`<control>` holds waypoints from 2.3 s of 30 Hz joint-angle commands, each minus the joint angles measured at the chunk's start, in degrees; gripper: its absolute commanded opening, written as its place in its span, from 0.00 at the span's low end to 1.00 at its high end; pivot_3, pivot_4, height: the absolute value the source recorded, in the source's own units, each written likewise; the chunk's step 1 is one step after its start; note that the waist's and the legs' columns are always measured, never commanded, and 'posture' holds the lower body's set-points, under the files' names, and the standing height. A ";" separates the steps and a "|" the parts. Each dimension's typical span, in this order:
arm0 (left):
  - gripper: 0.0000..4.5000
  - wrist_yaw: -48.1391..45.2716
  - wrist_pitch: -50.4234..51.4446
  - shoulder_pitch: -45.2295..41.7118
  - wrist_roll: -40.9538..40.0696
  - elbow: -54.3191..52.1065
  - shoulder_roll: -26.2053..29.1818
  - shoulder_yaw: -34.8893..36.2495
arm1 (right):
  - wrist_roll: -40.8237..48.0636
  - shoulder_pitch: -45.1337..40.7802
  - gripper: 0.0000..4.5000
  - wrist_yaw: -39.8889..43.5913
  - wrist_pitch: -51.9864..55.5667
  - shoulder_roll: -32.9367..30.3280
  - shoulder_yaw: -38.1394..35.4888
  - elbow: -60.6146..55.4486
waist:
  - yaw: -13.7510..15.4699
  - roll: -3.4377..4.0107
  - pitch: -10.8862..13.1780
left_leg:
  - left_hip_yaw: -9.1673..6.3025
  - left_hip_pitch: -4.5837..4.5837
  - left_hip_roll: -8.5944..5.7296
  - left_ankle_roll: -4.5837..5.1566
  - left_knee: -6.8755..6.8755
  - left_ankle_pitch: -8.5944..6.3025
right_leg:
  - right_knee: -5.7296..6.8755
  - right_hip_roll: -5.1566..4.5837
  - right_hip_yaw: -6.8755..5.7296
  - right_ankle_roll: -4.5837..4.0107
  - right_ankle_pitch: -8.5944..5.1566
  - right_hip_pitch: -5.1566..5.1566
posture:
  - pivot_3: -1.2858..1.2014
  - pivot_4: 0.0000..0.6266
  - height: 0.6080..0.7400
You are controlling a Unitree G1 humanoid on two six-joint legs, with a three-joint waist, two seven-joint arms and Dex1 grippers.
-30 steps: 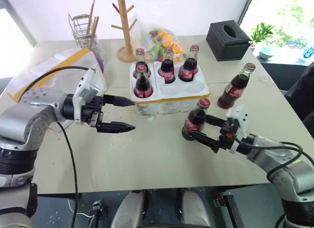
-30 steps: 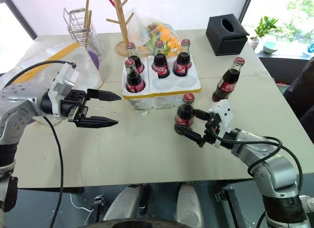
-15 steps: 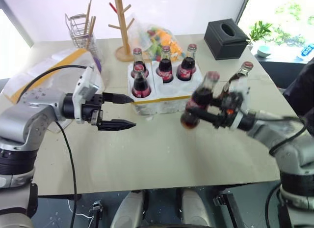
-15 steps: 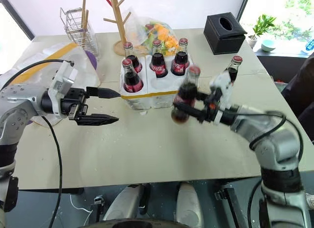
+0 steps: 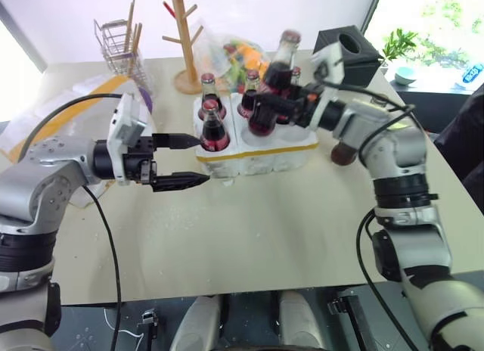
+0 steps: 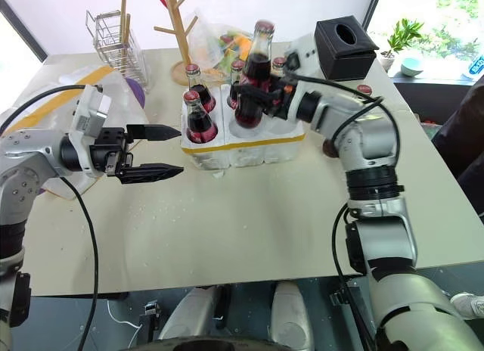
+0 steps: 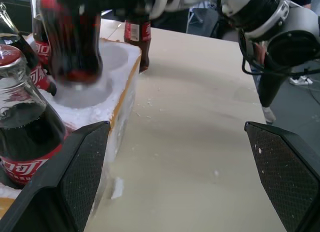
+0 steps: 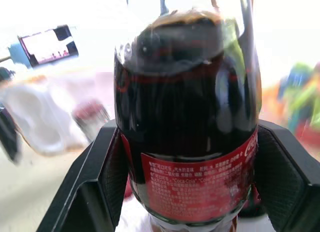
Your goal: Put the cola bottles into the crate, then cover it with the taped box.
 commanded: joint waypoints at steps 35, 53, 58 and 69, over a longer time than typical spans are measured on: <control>1.00 -2.79 -4.39 -8.44 2.46 4.57 -6.15 -6.73 | 2.31 36.69 0.99 -15.95 15.26 -12.65 -29.31 -36.98 | 0.29 -0.07 -0.03 | 0.22 0.26 0.57 -0.38 0.03 0.23 | -0.13 0.46 0.08 -0.55 0.10 0.27 | 0.52 0.24 0.99; 1.00 -0.38 -2.73 -5.33 1.72 0.84 -4.07 -3.45 | -11.30 17.00 0.99 -11.56 -9.44 -9.34 -15.20 4.49 | 0.07 -0.05 -0.02 | 0.23 0.29 0.60 -0.36 -0.01 0.22 | -0.13 0.53 0.08 -0.38 0.20 0.26 | 0.52 0.24 0.99; 1.00 0.81 -2.02 -4.28 1.07 -0.37 -3.42 -2.27 | -11.47 16.29 0.71 -9.50 -13.26 -8.98 -14.71 3.88 | 0.20 -0.05 -0.01 | 0.22 0.29 0.59 -0.37 -0.01 0.22 | -0.12 0.53 0.08 -0.37 0.21 0.26 | 0.52 0.24 0.99; 1.00 2.89 -1.54 -2.97 0.19 -1.60 -3.23 -1.05 | 0.39 8.51 0.63 -6.06 -4.23 -10.26 -17.82 -14.62 | -0.25 0.31 0.32 | 0.28 0.29 0.59 -0.39 -0.24 0.24 | -0.10 0.53 0.20 -0.37 0.22 0.07 | 0.52 0.24 0.99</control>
